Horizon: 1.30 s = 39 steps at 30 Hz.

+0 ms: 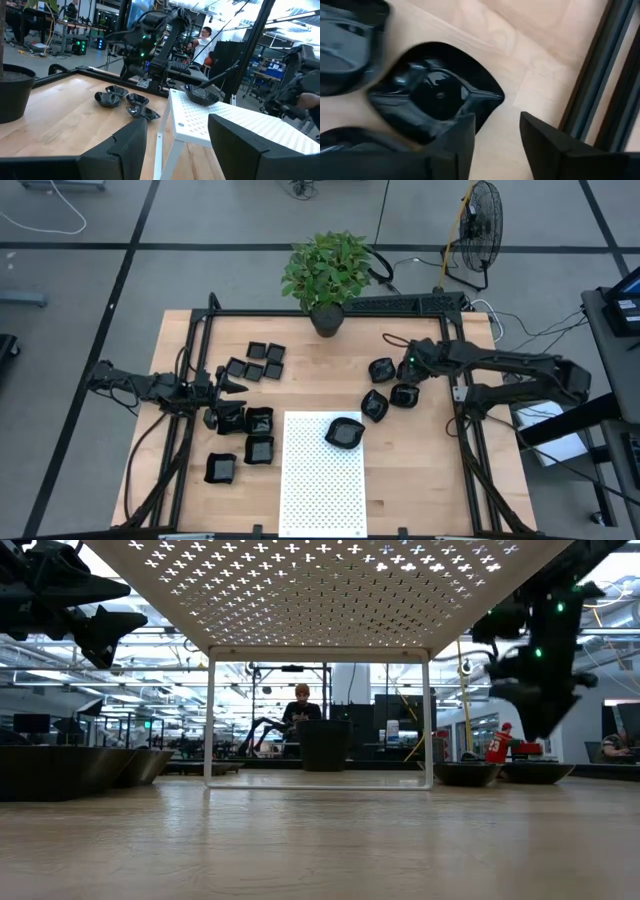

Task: Pick & Place Mini shaped plates
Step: Stack the leaf shaped plate on top of the leaf shaped plate on the shelf

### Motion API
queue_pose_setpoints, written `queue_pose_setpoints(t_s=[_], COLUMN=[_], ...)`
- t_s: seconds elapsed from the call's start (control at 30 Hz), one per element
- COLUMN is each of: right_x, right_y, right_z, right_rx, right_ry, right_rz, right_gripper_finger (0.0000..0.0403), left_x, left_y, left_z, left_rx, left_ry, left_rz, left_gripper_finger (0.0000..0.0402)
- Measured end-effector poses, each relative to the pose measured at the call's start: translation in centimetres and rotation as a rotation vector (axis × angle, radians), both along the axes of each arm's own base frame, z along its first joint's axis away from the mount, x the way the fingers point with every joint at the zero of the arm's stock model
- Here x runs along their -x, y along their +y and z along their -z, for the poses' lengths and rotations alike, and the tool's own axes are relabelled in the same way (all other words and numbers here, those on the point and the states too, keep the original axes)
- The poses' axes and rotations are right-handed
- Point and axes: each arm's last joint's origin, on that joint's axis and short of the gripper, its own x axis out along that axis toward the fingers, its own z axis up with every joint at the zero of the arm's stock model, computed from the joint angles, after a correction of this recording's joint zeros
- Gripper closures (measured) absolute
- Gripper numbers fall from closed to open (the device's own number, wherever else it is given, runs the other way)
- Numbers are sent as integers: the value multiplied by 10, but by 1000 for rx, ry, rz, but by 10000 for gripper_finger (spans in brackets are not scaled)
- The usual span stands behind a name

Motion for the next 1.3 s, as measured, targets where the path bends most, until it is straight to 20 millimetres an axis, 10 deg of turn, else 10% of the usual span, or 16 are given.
queue_pose_setpoints(t_s=[0.57, 1.3], right_x=[10, -14], right_y=[-3, -20], right_z=[40, 28], right_rx=[-118, 148], right_ry=[-155, -327], right_rz=[60, -110], right_gripper_finger=[226, 232], left_x=[0, 0], left_y=[0, 0], left_z=[0, 0], left_rx=[0, 0], left_ry=[0, 0], left_rz=[0, 0], left_gripper_finger=[188, 188])
